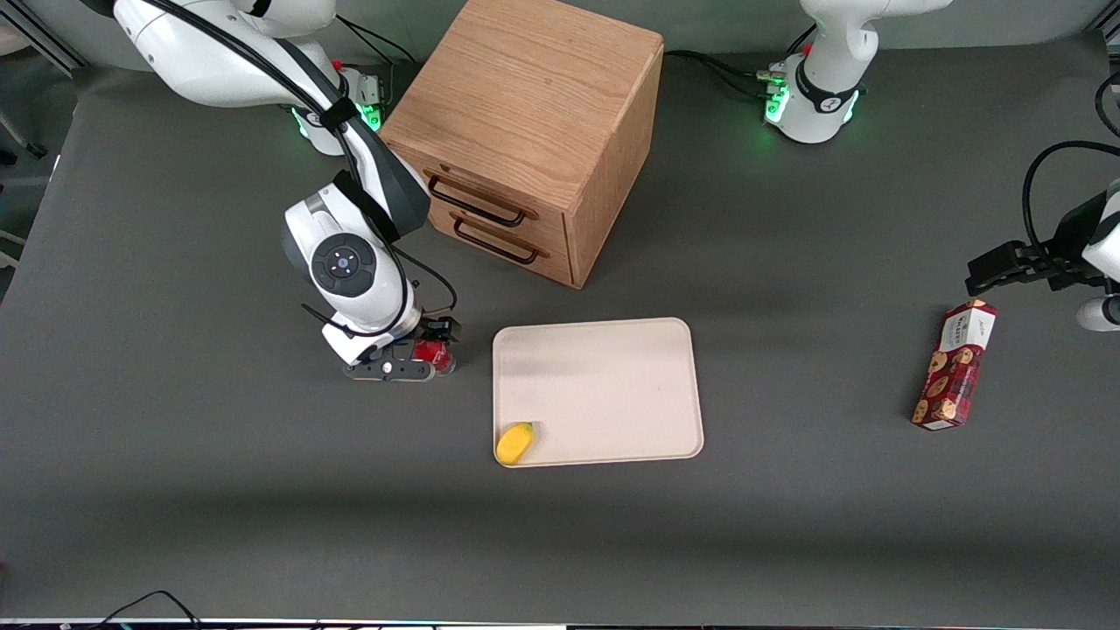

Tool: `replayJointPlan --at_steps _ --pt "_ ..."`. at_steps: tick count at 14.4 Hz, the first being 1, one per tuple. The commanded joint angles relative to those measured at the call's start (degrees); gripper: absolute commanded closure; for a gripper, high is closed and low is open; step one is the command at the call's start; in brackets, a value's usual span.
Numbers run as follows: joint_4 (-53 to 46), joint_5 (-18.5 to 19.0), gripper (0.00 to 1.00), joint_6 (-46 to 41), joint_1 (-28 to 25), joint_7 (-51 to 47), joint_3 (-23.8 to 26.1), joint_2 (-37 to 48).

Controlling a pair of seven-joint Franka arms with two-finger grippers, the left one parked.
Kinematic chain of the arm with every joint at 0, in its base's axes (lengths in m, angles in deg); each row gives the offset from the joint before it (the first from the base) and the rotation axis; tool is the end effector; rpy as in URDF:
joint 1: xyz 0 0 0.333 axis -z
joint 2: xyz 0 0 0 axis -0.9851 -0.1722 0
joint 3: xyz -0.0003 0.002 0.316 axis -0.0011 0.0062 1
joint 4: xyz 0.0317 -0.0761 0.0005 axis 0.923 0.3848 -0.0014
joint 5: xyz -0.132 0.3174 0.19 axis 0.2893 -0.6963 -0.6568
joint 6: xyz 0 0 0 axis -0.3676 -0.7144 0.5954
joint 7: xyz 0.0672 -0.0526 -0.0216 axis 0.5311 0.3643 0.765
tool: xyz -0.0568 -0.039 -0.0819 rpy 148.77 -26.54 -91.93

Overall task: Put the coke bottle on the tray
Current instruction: 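Close the right gripper around the bottle's neck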

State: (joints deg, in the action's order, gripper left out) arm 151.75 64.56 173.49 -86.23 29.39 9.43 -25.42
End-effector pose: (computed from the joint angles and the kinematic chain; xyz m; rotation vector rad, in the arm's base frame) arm 0.5726 0.2764 0.3115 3.0701 -0.0853 -0.1060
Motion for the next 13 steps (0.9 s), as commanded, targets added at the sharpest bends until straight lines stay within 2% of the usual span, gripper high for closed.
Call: replayJointPlan --at_steps 1,5,9,10,11,12,13 --pt "1.43 1.47 0.15 1.97 0.78 -1.12 0.70 0.89" --pt "1.52 1.38 0.52 2.06 0.87 -1.65 0.70 0.89" --pt "1.52 1.38 0.72 2.15 0.87 -1.65 0.70 0.71" --pt "1.52 1.29 0.79 2.15 0.87 -1.65 0.62 0.71" --pt "1.43 1.29 0.92 2.06 0.87 -1.73 0.70 0.71" --pt "1.08 1.20 1.00 1.98 0.87 -1.91 0.62 0.80" --pt "0.73 0.77 1.00 1.89 0.96 -1.47 0.53 1.41"
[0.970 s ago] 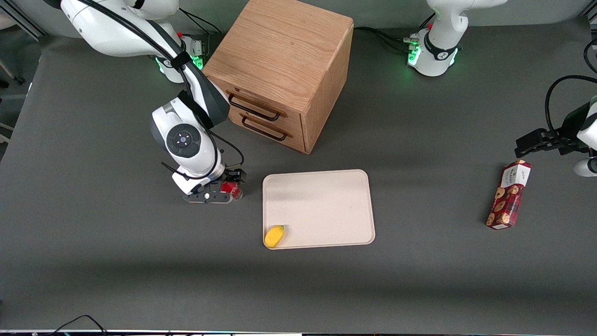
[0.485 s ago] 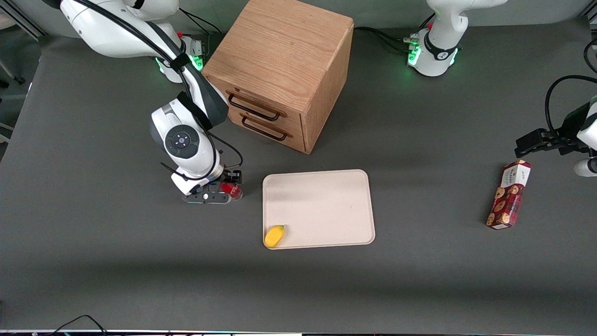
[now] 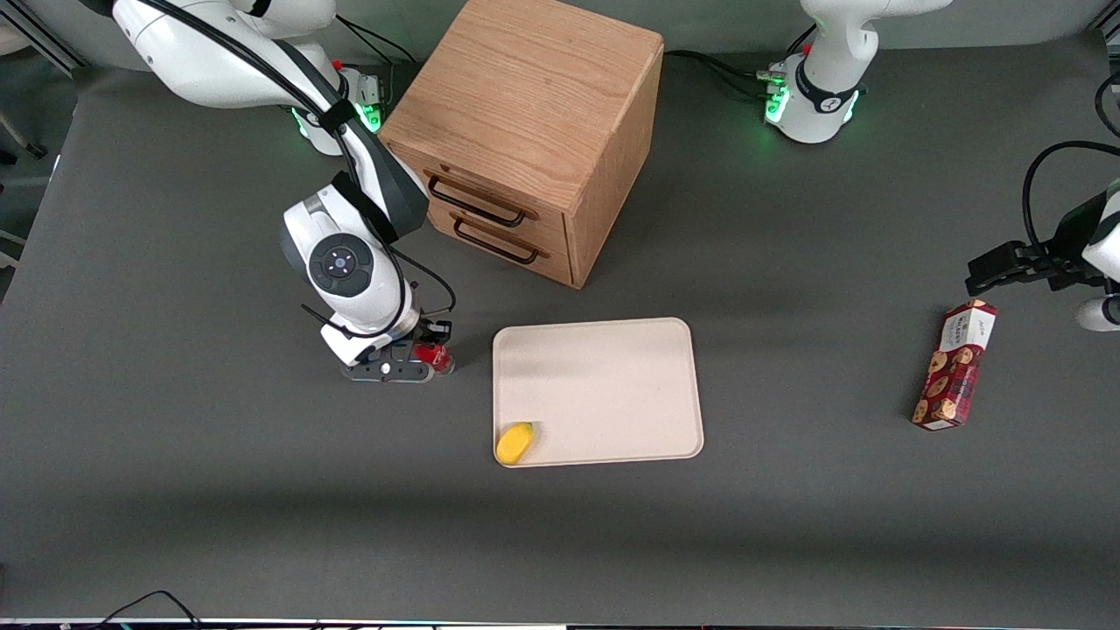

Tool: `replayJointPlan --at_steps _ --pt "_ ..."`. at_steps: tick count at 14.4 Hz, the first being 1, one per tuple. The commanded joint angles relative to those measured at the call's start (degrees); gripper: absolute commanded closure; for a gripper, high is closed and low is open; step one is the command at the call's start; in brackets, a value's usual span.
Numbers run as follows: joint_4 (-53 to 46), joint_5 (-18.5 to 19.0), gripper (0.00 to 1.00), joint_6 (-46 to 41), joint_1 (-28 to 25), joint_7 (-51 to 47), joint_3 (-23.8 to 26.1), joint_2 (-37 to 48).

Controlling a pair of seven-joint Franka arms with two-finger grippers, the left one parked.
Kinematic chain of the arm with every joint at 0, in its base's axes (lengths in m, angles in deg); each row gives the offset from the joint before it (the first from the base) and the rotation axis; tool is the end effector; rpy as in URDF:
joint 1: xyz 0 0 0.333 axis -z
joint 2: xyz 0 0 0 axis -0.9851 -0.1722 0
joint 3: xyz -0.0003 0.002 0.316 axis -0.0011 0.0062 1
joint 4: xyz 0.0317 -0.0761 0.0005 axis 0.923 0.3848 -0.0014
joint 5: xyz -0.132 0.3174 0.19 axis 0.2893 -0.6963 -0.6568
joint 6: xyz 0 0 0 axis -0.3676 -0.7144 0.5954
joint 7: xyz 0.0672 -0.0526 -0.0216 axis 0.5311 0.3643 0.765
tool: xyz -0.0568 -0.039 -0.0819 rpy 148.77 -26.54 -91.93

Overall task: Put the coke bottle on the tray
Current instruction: 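Lift the bottle and carry it over the white tray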

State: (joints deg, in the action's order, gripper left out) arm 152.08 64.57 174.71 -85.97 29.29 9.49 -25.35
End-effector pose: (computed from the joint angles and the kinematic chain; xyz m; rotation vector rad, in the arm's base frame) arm 0.5740 0.2754 0.3115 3.0807 -0.0919 -0.0854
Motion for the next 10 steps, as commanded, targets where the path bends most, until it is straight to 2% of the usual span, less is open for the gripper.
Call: replayJointPlan --at_steps 1,5,10 --pt "-0.65 0.66 1.00 -0.11 1.22 -1.02 0.38 1.78" --pt "-10.21 -0.21 1.00 -13.61 1.49 -0.75 0.46 3.01" --pt "-27.62 -6.97 1.00 -31.12 0.00 -1.80 1.69 2.14"
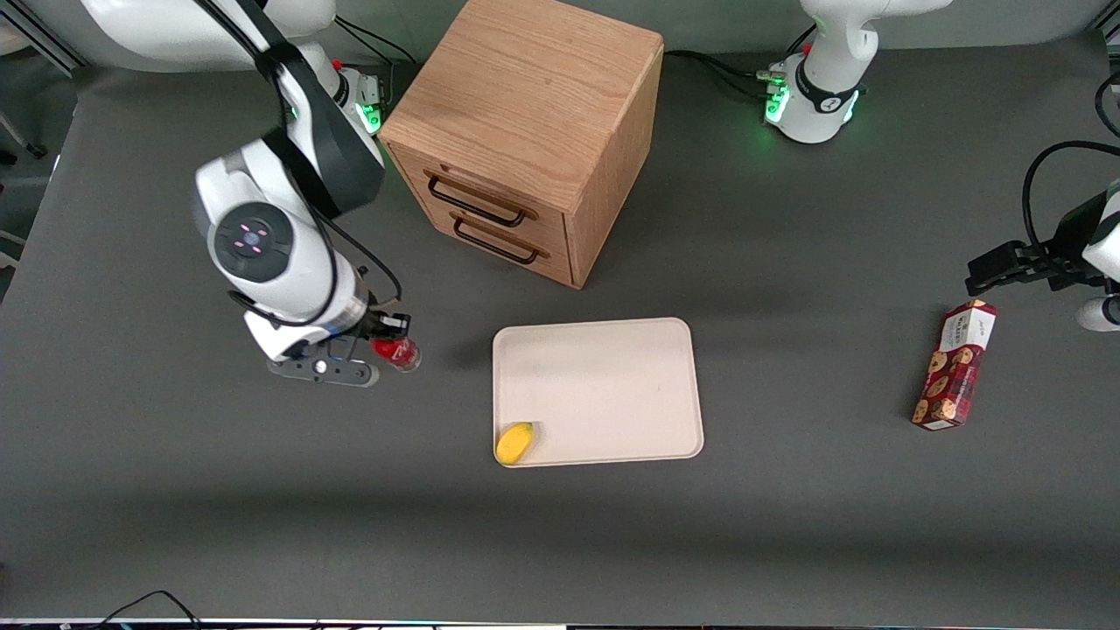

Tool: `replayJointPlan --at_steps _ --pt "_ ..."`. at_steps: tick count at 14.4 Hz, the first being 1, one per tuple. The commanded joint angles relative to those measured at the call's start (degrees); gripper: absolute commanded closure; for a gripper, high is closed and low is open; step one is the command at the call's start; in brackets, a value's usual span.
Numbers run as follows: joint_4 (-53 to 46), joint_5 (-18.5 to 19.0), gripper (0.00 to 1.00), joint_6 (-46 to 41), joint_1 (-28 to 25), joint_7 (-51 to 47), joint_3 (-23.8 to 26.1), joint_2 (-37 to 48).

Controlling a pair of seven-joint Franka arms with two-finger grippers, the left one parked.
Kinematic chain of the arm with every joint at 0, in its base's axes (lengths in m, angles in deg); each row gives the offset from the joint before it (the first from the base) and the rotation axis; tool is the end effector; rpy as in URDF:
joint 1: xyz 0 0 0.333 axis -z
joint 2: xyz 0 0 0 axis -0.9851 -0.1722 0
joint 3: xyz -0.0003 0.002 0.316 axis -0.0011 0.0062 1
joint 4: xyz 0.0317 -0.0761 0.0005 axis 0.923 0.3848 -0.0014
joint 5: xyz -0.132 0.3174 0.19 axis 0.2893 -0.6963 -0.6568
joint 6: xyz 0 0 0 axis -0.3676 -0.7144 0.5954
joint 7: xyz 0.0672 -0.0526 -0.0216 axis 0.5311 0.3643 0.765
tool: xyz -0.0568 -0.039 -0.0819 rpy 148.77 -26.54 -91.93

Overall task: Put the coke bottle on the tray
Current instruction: 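Lift the bottle and carry it over the white tray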

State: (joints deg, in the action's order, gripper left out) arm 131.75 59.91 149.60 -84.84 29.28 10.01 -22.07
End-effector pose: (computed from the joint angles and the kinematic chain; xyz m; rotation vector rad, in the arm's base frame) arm 0.6026 0.2568 0.4740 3.0748 -0.2472 -0.1566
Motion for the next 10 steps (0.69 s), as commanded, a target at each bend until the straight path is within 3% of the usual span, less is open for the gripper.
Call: replayJointPlan --at_steps 1,6,10 --pt "-9.40 -2.85 1.00 -6.39 -1.83 -3.97 2.40 -1.23" --pt "-21.97 -2.42 1.00 -6.48 -9.74 -15.05 2.67 -9.64" --pt "-23.57 -0.76 1.00 -1.40 -12.56 -16.83 1.88 -16.33"
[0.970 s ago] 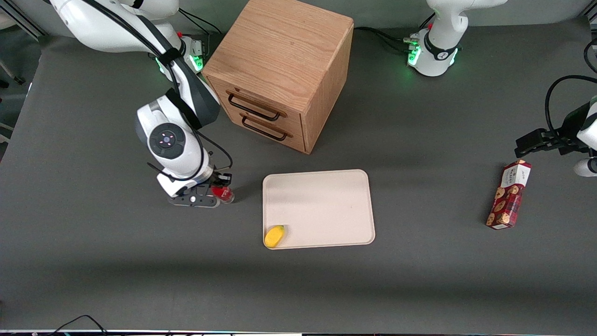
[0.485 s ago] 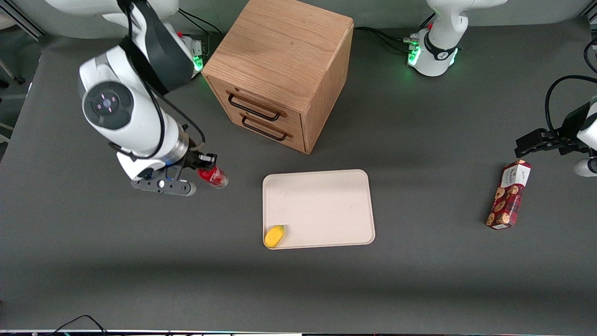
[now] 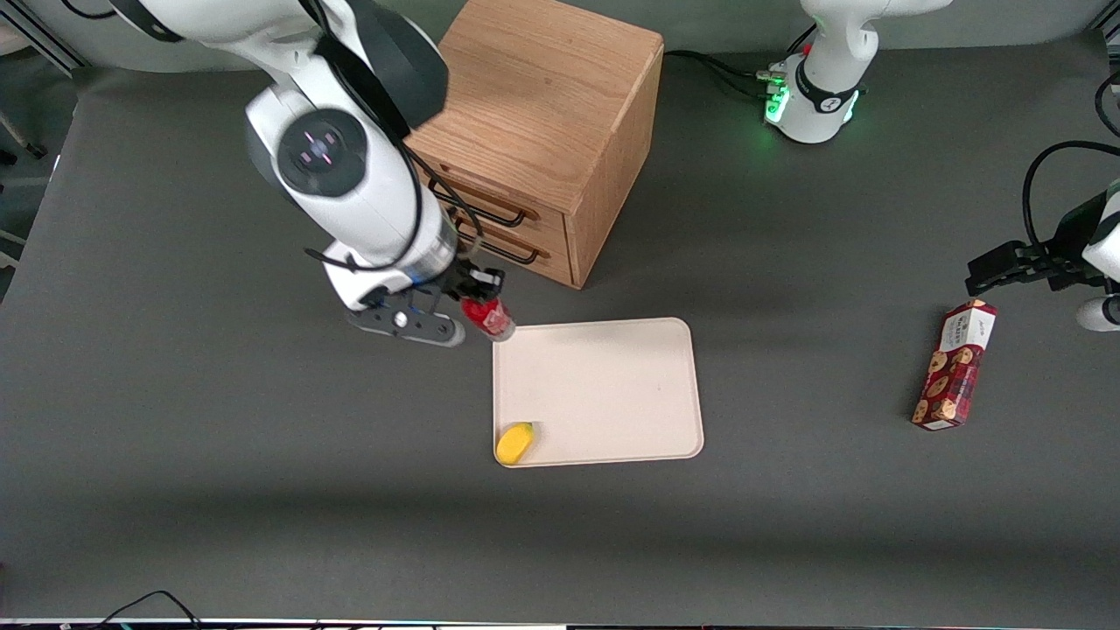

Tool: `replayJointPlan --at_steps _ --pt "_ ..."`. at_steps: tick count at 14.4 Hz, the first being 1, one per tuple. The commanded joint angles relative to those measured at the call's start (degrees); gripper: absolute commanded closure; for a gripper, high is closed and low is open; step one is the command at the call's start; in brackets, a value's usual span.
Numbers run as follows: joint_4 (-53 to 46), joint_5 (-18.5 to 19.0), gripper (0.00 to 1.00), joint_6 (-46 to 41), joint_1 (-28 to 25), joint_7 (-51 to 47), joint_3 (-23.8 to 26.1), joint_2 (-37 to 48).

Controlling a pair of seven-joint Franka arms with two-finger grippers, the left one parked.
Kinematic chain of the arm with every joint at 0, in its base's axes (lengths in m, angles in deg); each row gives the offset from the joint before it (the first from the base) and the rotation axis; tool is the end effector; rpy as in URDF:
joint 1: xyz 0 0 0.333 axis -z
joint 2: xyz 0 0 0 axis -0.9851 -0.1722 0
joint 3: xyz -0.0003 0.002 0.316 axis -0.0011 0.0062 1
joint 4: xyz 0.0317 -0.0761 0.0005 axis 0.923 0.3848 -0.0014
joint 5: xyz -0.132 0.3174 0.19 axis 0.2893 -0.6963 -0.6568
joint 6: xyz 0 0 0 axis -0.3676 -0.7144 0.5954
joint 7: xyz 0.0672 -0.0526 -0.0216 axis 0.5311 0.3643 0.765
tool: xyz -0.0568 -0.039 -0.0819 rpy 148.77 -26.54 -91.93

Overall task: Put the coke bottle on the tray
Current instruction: 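Lift the bottle and carry it over the white tray, then lower the bottle onto the tray beside the mango and open the gripper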

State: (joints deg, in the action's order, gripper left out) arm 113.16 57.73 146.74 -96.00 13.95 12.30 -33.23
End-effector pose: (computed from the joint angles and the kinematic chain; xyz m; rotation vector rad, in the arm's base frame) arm 0.5916 0.3892 0.4982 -3.0320 0.3858 0.1633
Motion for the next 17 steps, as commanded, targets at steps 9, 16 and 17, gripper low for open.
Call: replayJointPlan --at_steps 9,16,17 --pt "-3.67 7.31 1.00 7.81 -4.74 -2.29 -2.95 -13.71" --pt "-2.53 8.64 1.00 12.30 -4.74 -2.29 -4.27 -15.65" --pt "-1.92 8.73 1.00 12.38 -4.74 -2.20 -4.36 -15.82"
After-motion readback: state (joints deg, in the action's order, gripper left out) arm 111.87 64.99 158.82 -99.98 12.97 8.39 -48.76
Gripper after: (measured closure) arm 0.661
